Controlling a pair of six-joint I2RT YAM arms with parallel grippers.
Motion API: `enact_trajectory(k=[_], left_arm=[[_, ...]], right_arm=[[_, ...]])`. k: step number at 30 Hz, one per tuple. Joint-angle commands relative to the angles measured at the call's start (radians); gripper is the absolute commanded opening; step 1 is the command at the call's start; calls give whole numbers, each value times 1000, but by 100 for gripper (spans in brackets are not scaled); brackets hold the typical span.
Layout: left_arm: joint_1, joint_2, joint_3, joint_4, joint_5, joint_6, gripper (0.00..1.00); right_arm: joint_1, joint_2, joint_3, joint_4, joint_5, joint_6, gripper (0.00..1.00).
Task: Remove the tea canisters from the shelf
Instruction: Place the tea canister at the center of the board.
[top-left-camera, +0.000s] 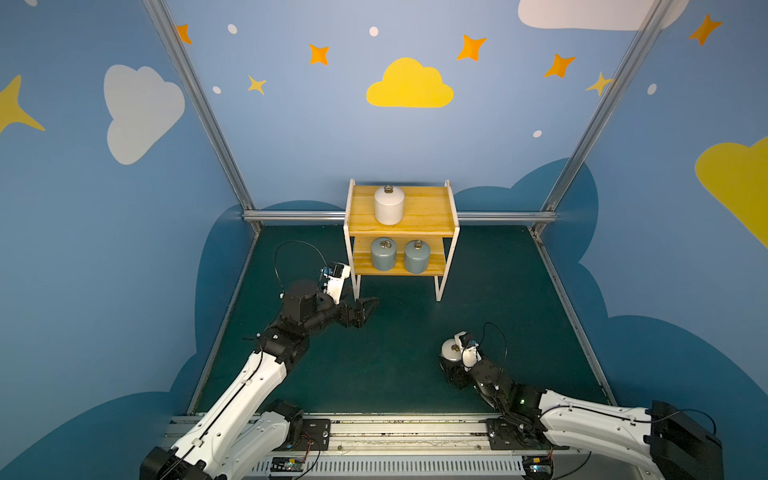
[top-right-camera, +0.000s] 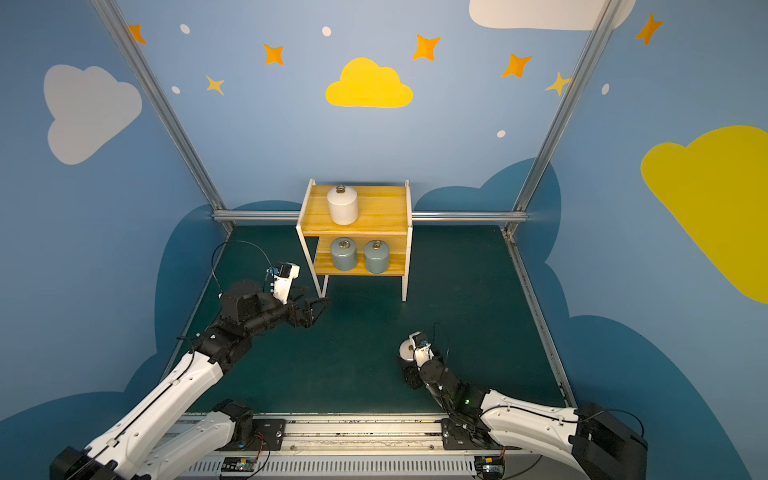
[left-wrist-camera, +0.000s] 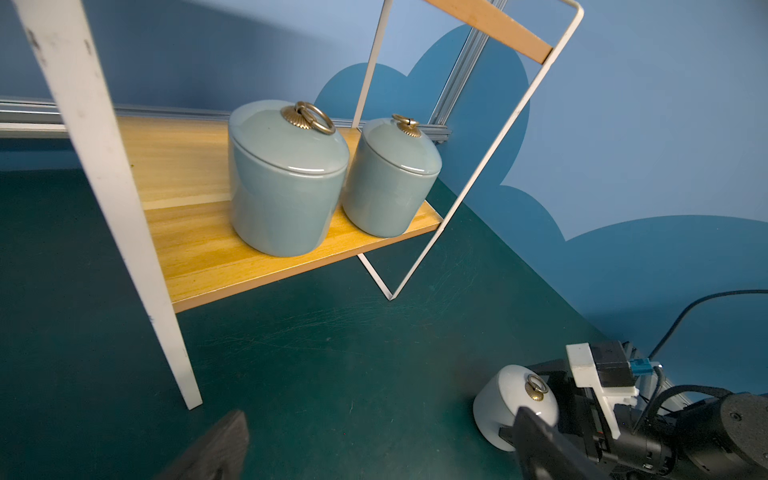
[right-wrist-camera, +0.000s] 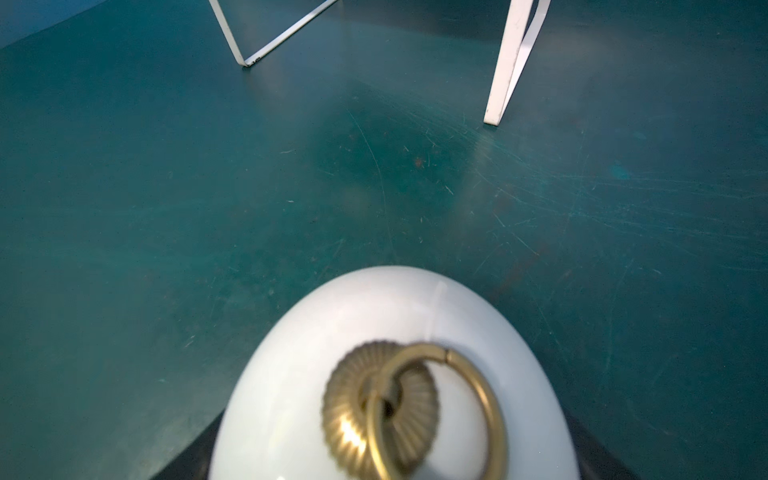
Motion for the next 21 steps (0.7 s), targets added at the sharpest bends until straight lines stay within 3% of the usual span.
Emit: enact_trajectory(k=[1,21], left_arm=[[-2,-7,-10,0,14,13,100],[-2,-3,-10,-1,14,24,100]], right_arm=[[6,-24,20,-42,-23,16,80],[6,-116,43,-159,-15,11,87]])
